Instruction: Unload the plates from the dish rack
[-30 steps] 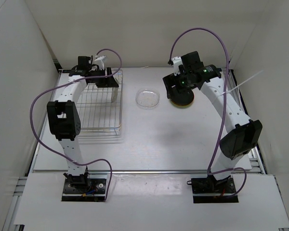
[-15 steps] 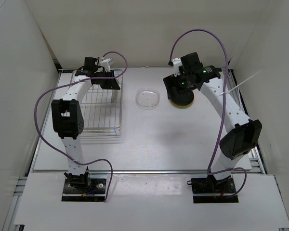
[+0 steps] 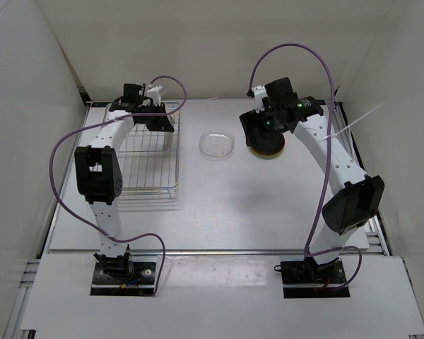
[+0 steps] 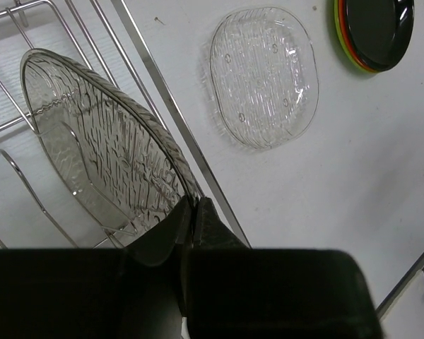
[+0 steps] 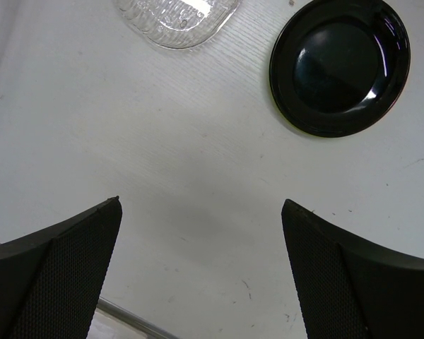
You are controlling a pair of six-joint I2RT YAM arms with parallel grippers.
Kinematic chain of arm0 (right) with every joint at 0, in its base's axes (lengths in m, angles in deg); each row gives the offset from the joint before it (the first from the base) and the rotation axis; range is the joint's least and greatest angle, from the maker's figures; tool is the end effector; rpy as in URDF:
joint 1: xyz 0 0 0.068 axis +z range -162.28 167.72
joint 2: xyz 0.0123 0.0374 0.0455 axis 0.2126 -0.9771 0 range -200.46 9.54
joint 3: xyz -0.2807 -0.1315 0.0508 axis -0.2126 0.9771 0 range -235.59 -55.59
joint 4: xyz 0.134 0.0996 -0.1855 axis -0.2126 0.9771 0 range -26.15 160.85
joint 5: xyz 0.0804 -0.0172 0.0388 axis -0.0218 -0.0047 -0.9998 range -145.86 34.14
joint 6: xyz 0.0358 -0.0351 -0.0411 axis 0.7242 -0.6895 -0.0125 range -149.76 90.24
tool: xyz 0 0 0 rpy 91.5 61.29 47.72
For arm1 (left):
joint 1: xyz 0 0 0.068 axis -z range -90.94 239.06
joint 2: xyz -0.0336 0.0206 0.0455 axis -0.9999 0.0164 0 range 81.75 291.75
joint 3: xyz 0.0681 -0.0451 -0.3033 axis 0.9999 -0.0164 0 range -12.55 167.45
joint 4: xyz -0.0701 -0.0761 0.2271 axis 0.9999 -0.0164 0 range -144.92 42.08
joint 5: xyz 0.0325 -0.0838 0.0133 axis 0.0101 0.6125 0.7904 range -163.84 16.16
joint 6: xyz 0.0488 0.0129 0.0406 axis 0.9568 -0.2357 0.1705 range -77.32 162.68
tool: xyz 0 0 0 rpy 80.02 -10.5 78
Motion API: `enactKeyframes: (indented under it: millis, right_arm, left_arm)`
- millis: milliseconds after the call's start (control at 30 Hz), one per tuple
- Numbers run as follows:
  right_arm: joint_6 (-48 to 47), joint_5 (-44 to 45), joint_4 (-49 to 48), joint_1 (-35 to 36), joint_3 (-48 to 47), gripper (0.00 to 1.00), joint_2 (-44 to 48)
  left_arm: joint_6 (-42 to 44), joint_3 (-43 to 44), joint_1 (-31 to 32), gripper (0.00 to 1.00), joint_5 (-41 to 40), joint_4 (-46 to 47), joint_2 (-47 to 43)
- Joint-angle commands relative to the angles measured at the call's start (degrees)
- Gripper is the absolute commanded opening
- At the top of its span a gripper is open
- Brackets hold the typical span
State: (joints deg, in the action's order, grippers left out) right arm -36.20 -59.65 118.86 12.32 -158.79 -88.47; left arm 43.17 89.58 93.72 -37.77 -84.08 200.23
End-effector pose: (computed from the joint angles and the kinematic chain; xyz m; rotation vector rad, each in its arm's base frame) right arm 0.3340 0.1566 0.4026 -0.6840 2.3528 0.2213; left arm 0.4718 -0.0683 0.2840 0.3723 2.3821 -0.8095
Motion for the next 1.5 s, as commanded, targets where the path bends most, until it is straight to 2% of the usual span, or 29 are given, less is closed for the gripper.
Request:
enactKeyframes:
  millis: [0, 100, 300, 333, 467, 567, 633, 667, 700, 767, 800, 867, 900, 967, 1000, 1067, 1167, 1467]
  right_arm:
    - [0.02, 0.01, -1.48, -0.08, 0.19, 0.96, 2.66]
    - [0.02, 0.54, -1.48, -0.08, 0.72, 0.96, 2.66]
    - [0.54, 1.24, -1.48, -0.08, 0.72, 0.96, 3.18]
    - [1.16, 0.72, -1.48, -0.08, 0.72, 0.96, 3.79]
    - [2.82, -3.93, -4.37, -1.48, 2.3, 0.95, 7.31]
    - [6.08, -10.25, -6.48, -4.29, 2.57, 0.95, 9.51]
    - [6.61, -15.34, -6.49, -5.87, 1.25, 0.95, 10.04]
    - [7.31, -17.63, -5.44, -6.49, -0.84, 0.96, 9.34]
    - [7.92, -19.83, -3.95, -7.1, -2.0, 0.96, 9.34]
    - [7.93, -20.37, -3.32, -7.11, -2.97, 0.97, 8.54]
    - [7.93, -20.38, -3.32, -7.11, -2.97, 0.97, 8.54]
    - [9.07, -19.67, -3.32, -7.11, -2.97, 0.97, 8.02]
    - [9.07, -19.67, -3.32, -7.11, -2.97, 0.97, 8.02]
    - [9.86, -19.67, -3.85, -7.64, -2.97, 0.97, 8.02]
    - [10.56, -19.67, -4.46, -7.64, -2.97, 0.96, 7.5]
    - [10.57, -19.67, -4.47, -7.64, -3.59, 0.96, 7.49]
    - [11.1, -21.07, -4.47, -7.64, -4.73, 0.96, 6.97]
    - [11.8, -23.89, -5.7, -7.64, -0.34, 0.88, 5.64]
  left_arm:
    - [1.0, 3.25, 0.26, 0.11, 0.84, -2.93, -6.67]
    - [2.32, 6.23, 0.26, 0.11, 1.63, -6.54, -7.29]
    - [6.62, 13.17, 0.26, 0.11, 8.65, -18.84, -8.78]
    - [8.02, 13.79, 0.26, 0.11, 11.79, -20.95, -9.31]
    - [14.26, 14.33, 1.04, 0.11, 15.08, -28.77, -14.83]
    - [19.97, 14.33, 4.19, 0.11, 11.75, -32.55, -18.09]
    - [23.22, 14.33, 7.71, 0.11, 3.07, -32.57, -20.82]
    - [24.28, 14.33, 12.6, 0.11, -0.62, -32.57, -21.44]
    - [24.29, 13.63, 15.52, 0.11, -9.62, -31.44, -22.58]
    - [25.96, 10.39, 21.76, 0.11, -19.41, -29.07, -23.64]
    - [26.57, 8.55, 28.23, 0.11, -29.99, -27.31, -24.95]
    - [29.29, 1.52, 34.85, 0.11, -41.46, -20.55, -26.18]
    - [30.87, -0.59, 41.06, 0.11, -51.88, -18.61, -26.19]
    - [36.47, -7.25, 46.55, 0.11, -61.6, -13.01, -26.19]
    - [38.51, -9.73, 48.92, 0.11, -69.31, -10.79, -25.67]
    - [43.68, -16.48, 54.29, 0.11, -74.81, -5.7, -25.66]
    - [46.26, -19.68, 58.87, 0.11, -80.18, -0.14, -25.14]
    - [47.94, -15.65, 64.14, 0.11, -84.77, 4.52, -20.31]
